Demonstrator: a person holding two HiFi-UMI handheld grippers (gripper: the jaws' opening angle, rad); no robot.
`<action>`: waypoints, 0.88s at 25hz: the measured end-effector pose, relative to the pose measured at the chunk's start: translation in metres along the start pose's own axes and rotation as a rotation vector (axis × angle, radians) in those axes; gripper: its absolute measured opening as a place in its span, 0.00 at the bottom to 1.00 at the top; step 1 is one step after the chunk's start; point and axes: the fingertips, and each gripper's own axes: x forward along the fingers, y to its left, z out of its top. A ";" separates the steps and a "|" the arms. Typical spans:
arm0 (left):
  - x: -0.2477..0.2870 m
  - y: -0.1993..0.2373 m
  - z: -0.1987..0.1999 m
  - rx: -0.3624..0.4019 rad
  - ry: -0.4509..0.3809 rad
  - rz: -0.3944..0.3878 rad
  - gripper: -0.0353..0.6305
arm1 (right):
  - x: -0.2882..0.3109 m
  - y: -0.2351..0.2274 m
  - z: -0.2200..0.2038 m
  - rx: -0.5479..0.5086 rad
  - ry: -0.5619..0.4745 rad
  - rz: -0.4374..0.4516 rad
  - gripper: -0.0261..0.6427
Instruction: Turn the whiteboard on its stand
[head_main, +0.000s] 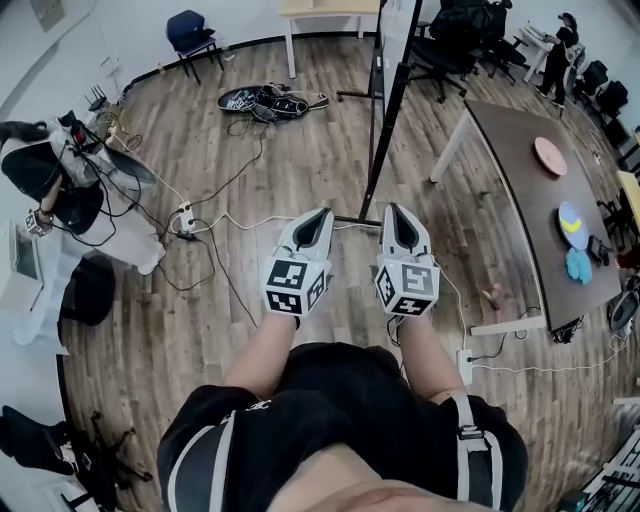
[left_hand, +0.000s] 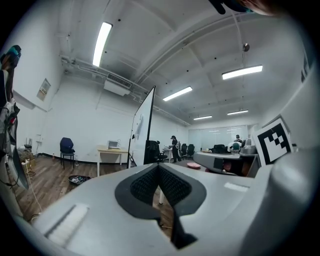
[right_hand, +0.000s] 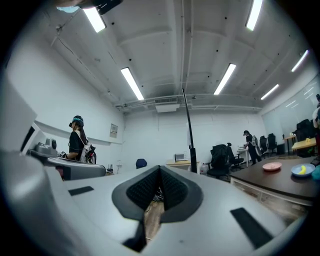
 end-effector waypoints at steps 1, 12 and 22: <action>-0.001 0.004 -0.002 -0.003 0.003 0.001 0.07 | 0.003 0.002 -0.002 0.002 0.003 -0.002 0.05; 0.021 0.036 -0.031 -0.038 0.070 0.012 0.06 | 0.039 -0.006 -0.027 0.000 0.046 -0.027 0.05; 0.091 0.082 -0.021 -0.009 0.087 0.050 0.07 | 0.131 -0.044 -0.032 0.022 0.037 -0.043 0.05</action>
